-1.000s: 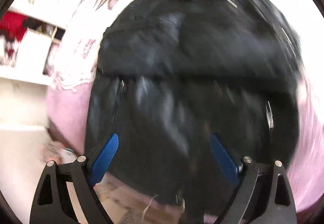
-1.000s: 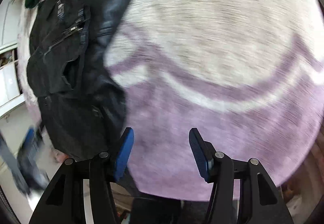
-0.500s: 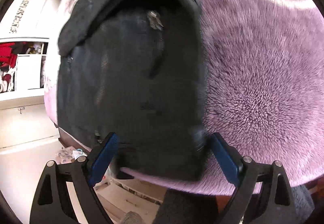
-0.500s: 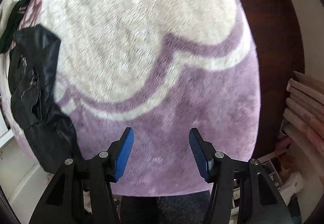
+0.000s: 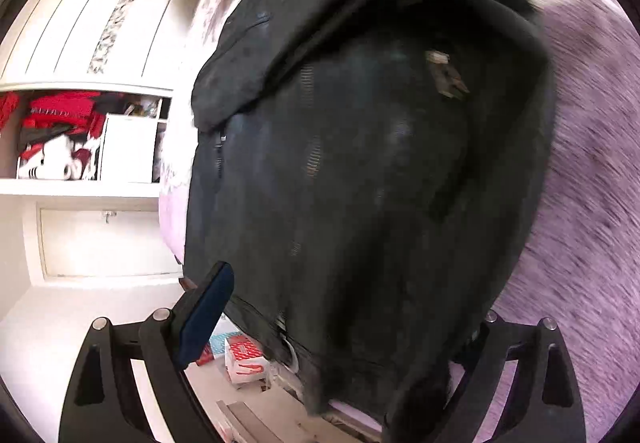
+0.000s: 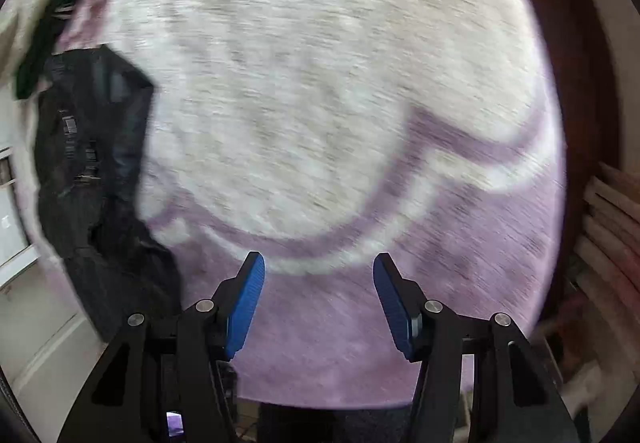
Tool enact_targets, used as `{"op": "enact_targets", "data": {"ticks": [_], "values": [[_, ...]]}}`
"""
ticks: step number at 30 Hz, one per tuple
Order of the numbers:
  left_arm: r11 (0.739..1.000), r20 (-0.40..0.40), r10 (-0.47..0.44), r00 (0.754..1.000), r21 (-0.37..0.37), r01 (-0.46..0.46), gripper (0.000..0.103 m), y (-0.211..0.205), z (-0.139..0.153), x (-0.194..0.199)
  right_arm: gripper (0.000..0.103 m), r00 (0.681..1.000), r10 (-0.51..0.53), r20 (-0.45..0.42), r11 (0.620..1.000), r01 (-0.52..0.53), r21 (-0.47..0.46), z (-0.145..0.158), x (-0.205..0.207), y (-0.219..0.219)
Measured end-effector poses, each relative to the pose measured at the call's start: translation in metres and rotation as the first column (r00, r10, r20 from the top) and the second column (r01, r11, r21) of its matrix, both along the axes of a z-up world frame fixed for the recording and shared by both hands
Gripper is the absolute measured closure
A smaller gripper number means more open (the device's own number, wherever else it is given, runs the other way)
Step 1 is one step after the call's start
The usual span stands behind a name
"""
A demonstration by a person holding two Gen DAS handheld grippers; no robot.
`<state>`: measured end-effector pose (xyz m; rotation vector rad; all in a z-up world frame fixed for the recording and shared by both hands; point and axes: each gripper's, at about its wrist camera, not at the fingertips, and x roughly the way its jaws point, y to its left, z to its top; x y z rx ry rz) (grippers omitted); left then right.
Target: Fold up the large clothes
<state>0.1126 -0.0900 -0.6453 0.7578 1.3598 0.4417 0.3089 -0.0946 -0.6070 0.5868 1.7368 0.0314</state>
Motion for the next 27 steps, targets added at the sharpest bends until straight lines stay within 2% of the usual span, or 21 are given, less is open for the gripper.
{"op": "enact_targets", "data": {"ticks": [1,3,4,5,6,7,8,11,13,14,15,17,18,19,22,23,27], "values": [[0.999,-0.003,0.02,1.0,-0.029,-0.02,0.011,0.006,0.002,0.003,0.043,1.0,0.011,0.025,0.999,-0.012,0.053,-0.004,0.007,0.007],[0.998,-0.001,0.016,1.0,-0.06,-0.016,0.015,0.011,0.005,0.005,0.035,0.998,0.016,0.065,0.976,-0.029,0.214,-0.017,0.022,0.013],[0.997,0.0,0.009,1.0,-0.08,-0.009,0.031,0.009,0.009,-0.001,0.035,0.997,-0.009,0.083,0.95,-0.017,0.313,-0.023,0.031,0.014],[0.993,0.001,0.005,1.0,-0.114,-0.005,0.055,0.009,0.013,-0.004,0.032,0.995,-0.035,0.093,0.922,-0.004,0.387,-0.026,0.039,0.014],[0.99,0.004,0.004,1.0,-0.14,-0.003,0.065,0.01,0.016,-0.006,0.026,0.993,-0.053,0.103,0.899,0.002,0.438,-0.029,0.047,0.017],[0.987,0.011,0.0,1.0,-0.163,0.002,0.081,0.009,0.021,-0.008,0.023,0.991,-0.067,0.118,0.87,0.0,0.492,-0.032,0.058,0.019],[0.984,0.021,-0.01,1.0,-0.178,0.013,0.089,0.006,0.026,-0.01,0.018,0.99,-0.067,0.127,0.85,-0.01,0.526,-0.033,0.066,0.021],[0.976,0.031,-0.014,0.999,-0.218,0.021,0.093,-0.001,0.035,-0.014,0.018,0.996,-0.015,0.083,0.834,-0.033,0.551,-0.051,0.086,0.036],[0.969,0.043,-0.013,0.999,-0.245,0.023,0.094,-0.002,0.045,-0.015,0.018,0.995,0.007,0.096,0.86,-0.054,0.508,-0.049,0.077,0.052],[0.966,0.045,-0.01,0.999,-0.258,0.022,0.094,-0.003,0.049,-0.017,0.023,0.993,0.013,0.116,0.867,-0.069,0.493,-0.043,0.076,0.057],[0.962,0.05,-0.006,0.999,-0.271,0.019,0.094,-0.001,0.053,-0.016,0.057,0.993,0.018,0.117,0.875,-0.072,0.478,-0.044,0.081,0.072],[0.949,0.064,0.009,0.998,-0.314,0.011,0.094,0.008,0.068,-0.017,0.07,0.994,-0.014,0.106,0.887,-0.037,0.46,-0.036,0.081,0.079],[0.946,0.068,0.012,0.998,-0.325,0.011,0.094,0.013,0.073,-0.015,0.075,0.994,-0.035,0.099,0.891,-0.014,0.454,-0.022,0.079,0.076],[0.938,0.076,0.02,0.997,-0.347,0.008,0.094,0.021,0.084,-0.014,0.076,0.994,-0.038,0.104,0.898,-0.012,0.439,-0.018,0.077,0.092],[0.91,0.087,0.051,0.995,-0.414,-0.011,0.094,0.05,0.107,-0.008,0.078,0.988,-0.007,0.154,0.917,-0.055,0.395,0.043,0.076,0.1],[0.892,0.091,0.068,0.993,-0.452,-0.02,0.094,0.066,0.119,-0.005,0.078,0.986,0.01,0.169,0.922,-0.074,0.38,0.06,0.077,0.111],[0.843,0.096,0.162,0.982,-0.531,-0.087,0.094,0.119,0.151,0.003,0.078,0.976,0.1,0.194,0.948,-0.153,0.28,0.131,0.081,0.185]]}}
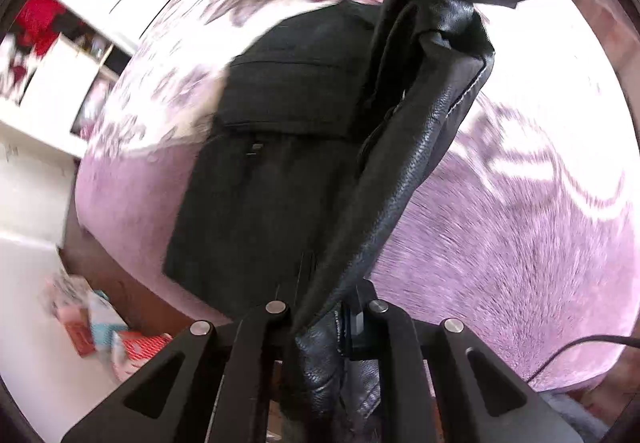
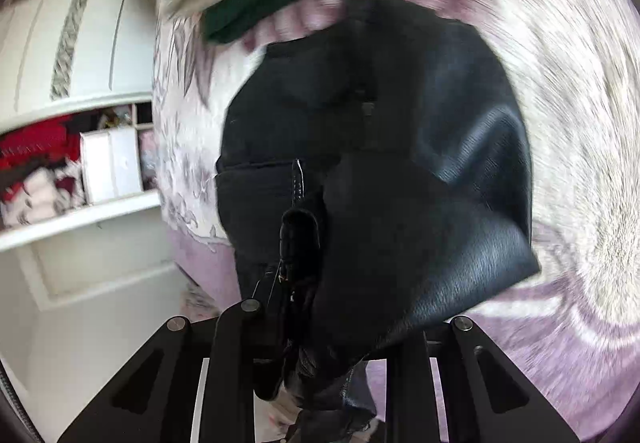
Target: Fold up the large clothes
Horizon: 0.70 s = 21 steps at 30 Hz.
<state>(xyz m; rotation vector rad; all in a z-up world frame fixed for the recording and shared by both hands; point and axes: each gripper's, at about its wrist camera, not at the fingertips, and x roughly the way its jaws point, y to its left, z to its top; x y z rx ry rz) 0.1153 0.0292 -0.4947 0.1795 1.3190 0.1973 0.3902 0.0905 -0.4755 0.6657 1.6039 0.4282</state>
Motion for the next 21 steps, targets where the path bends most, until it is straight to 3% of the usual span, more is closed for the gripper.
{"op": "enact_targets", "data": {"ticks": [4,9,10,12,13,15,16,17,18,19,21], "values": [[0.994,0.006,0.09,0.996,-0.056,-0.09,0.093,0.07,0.009,0.015,0.078,0.998,0.067,0.011,0.992,-0.065,-0.111,0.031,0.01,0.09],[0.969,-0.073,0.178,0.981,-0.161,-0.188,0.089,0.144,-0.023,0.032,0.078,0.988,0.154,-0.017,0.955,-0.153,-0.254,0.015,0.039,0.227],[0.955,-0.097,0.203,0.974,-0.201,-0.218,0.089,0.162,-0.035,0.035,0.077,0.988,0.152,-0.042,0.944,-0.157,-0.291,0.002,0.041,0.247],[0.896,-0.168,0.256,0.952,-0.328,-0.299,0.088,0.199,-0.063,0.039,0.074,0.982,0.173,-0.08,0.916,-0.19,-0.352,-0.033,0.065,0.291],[0.863,-0.204,0.273,0.94,-0.38,-0.333,0.086,0.215,-0.077,0.04,0.071,0.98,0.159,-0.119,0.912,-0.192,-0.363,-0.048,0.068,0.3],[0.737,-0.281,0.312,0.908,-0.531,-0.418,0.085,0.25,-0.103,0.034,0.05,0.976,0.137,-0.168,0.924,-0.187,-0.332,-0.059,0.072,0.311],[0.688,-0.302,0.321,0.898,-0.577,-0.44,0.084,0.26,-0.109,0.031,0.045,0.974,0.131,-0.183,0.934,-0.183,-0.308,-0.059,0.074,0.313],[0.602,-0.332,0.33,0.884,-0.647,-0.468,0.084,0.273,-0.115,0.025,0.041,0.973,0.128,-0.19,0.942,-0.179,-0.282,-0.059,0.078,0.316],[0.542,-0.349,0.334,0.875,-0.688,-0.482,0.084,0.281,-0.118,0.02,0.04,0.971,0.13,-0.199,0.955,-0.176,-0.237,-0.053,0.078,0.314],[0.457,-0.37,0.33,0.868,-0.742,-0.49,0.084,0.289,-0.121,0.013,0.039,0.97,0.131,-0.206,0.963,-0.174,-0.205,-0.051,0.085,0.322],[0.365,-0.392,0.315,0.864,-0.791,-0.492,0.085,0.294,-0.124,0.004,0.038,0.969,0.135,-0.206,0.98,-0.16,-0.114,-0.039,0.085,0.312]]}}
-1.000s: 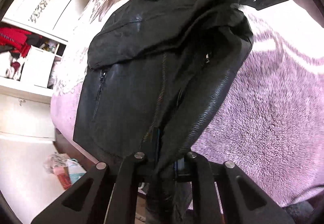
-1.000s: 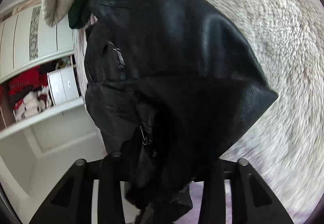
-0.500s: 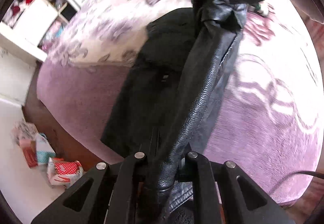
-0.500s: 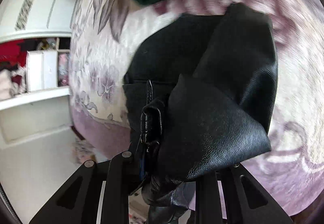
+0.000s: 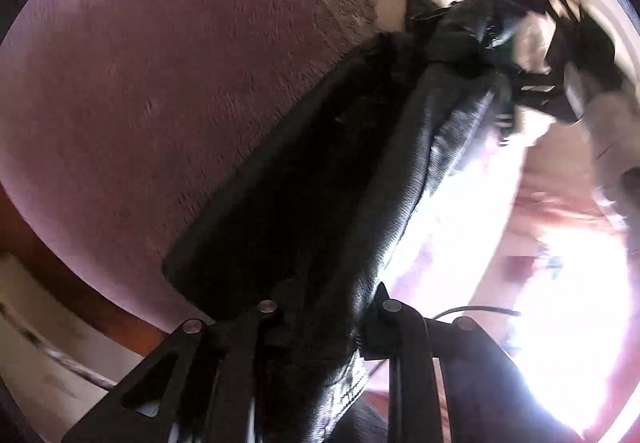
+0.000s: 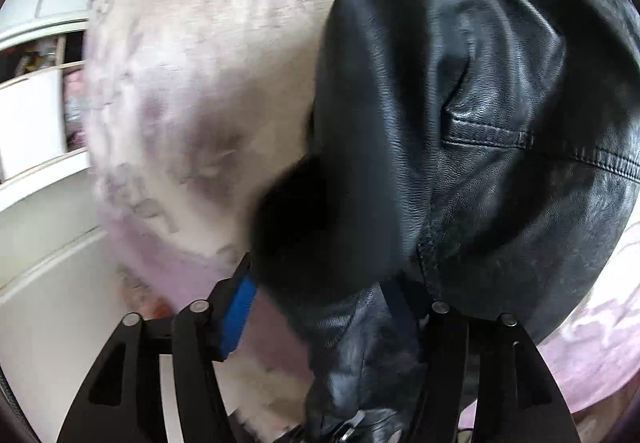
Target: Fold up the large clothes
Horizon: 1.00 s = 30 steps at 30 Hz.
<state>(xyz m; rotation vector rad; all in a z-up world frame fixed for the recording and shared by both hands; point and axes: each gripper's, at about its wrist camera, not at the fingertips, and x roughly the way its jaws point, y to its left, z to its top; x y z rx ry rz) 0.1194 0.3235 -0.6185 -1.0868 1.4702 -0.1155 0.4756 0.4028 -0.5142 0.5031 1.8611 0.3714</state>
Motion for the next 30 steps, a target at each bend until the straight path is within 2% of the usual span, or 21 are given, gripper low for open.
{"op": "enact_targets", "data": {"ticks": [2,4,6,7,8,10,11,13,15,16,18,20,23,27,30], "values": [[0.995,0.01,0.02,1.0,-0.1,-0.019,0.085,0.003,-0.002,-0.006,0.038,0.999,-0.023,0.028,0.999,0.021,0.041,0.016,-0.003,-0.014],[0.985,0.009,0.034,0.999,-0.168,-0.032,0.085,0.002,-0.004,-0.008,0.038,0.997,-0.038,0.068,0.999,0.036,0.029,0.031,-0.015,-0.03],[0.977,0.007,0.048,0.999,-0.206,-0.046,0.084,0.001,-0.007,-0.009,0.038,0.997,-0.024,0.069,0.999,0.022,0.031,0.033,-0.029,-0.035],[0.976,0.004,0.053,0.999,-0.211,-0.051,0.08,0.002,-0.009,-0.008,0.038,0.998,-0.013,0.055,0.999,0.01,0.048,0.028,-0.038,-0.035],[0.977,-0.003,0.059,0.998,-0.203,-0.058,0.062,0.004,-0.015,-0.006,0.038,0.999,0.0,0.034,0.998,-0.002,0.066,0.02,-0.046,-0.033],[0.99,-0.02,0.083,0.996,-0.114,-0.085,0.032,0.017,-0.025,-0.001,0.038,1.0,0.017,0.011,0.997,-0.018,0.071,0.002,-0.058,-0.03],[0.991,-0.031,0.1,0.994,-0.086,-0.103,0.032,0.024,-0.034,0.003,0.038,0.999,0.038,0.015,0.998,-0.039,0.053,-0.011,-0.061,-0.025],[0.991,-0.072,0.101,0.992,-0.077,-0.106,0.032,0.032,-0.042,0.012,0.038,0.996,0.086,0.037,0.996,-0.086,-0.001,-0.031,-0.059,-0.009],[0.996,-0.031,0.094,0.995,0.003,-0.094,0.032,0.039,-0.027,0.019,0.036,0.991,0.126,0.032,0.992,-0.125,-0.029,-0.032,-0.056,-0.002],[0.996,-0.026,0.068,0.997,0.067,-0.066,0.032,0.04,-0.016,0.021,0.035,0.991,0.129,0.025,0.991,-0.129,-0.026,-0.025,-0.055,-0.003],[0.981,-0.032,0.026,0.999,0.192,-0.019,0.032,0.04,0.007,0.021,0.036,0.99,0.137,0.044,0.99,-0.138,0.012,-0.009,-0.056,-0.01],[0.958,-0.027,0.009,1.0,0.287,-0.001,0.032,0.044,0.025,0.015,0.036,0.99,0.117,0.074,0.992,-0.121,0.045,0.015,-0.064,-0.031],[0.926,0.015,-0.025,1.0,0.378,0.018,0.032,0.045,0.049,0.025,0.036,0.993,0.044,0.108,0.999,-0.046,0.017,0.043,-0.079,-0.088],[0.931,0.116,-0.093,0.989,0.362,0.045,0.032,0.021,0.055,0.079,0.035,0.988,-0.104,0.115,0.991,0.113,-0.07,0.059,-0.111,-0.188],[0.93,0.166,-0.151,0.974,0.359,0.083,0.032,-0.005,0.054,0.13,0.035,0.969,-0.226,0.102,0.969,0.234,-0.08,0.059,-0.13,-0.253]]}}
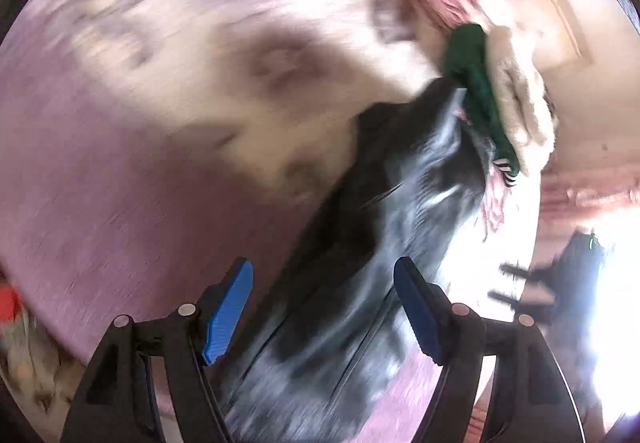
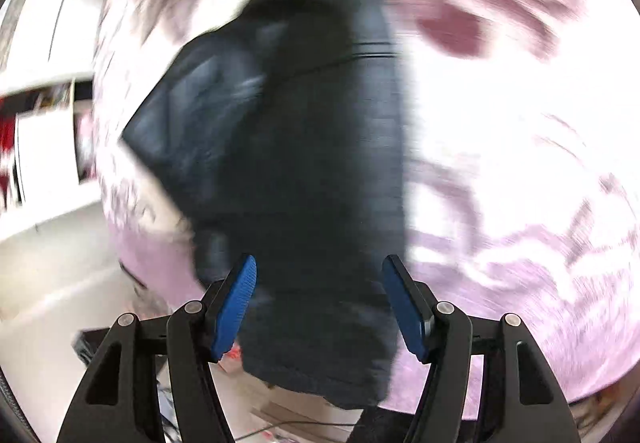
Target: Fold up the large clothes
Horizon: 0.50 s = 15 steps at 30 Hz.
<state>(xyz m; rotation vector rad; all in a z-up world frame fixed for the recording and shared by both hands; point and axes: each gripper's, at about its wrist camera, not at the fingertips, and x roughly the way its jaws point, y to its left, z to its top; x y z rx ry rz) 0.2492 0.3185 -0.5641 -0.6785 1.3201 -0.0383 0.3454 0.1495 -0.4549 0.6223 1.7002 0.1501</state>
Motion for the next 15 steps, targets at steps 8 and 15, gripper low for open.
{"op": "enact_targets", "data": {"ticks": [8,15], "values": [[0.999,-0.111,-0.032,0.993,0.032,0.035,0.025,-0.009,-0.095,0.113,0.041,0.997,0.02,0.07,1.0,-0.02,-0.002,-0.038,0.05,-0.047],[0.998,-0.109,0.02,0.994,0.061,-0.014,0.025,0.008,-0.06,0.086,0.025,0.987,0.089,0.131,0.976,-0.112,0.186,-0.107,0.141,-0.016]]}}
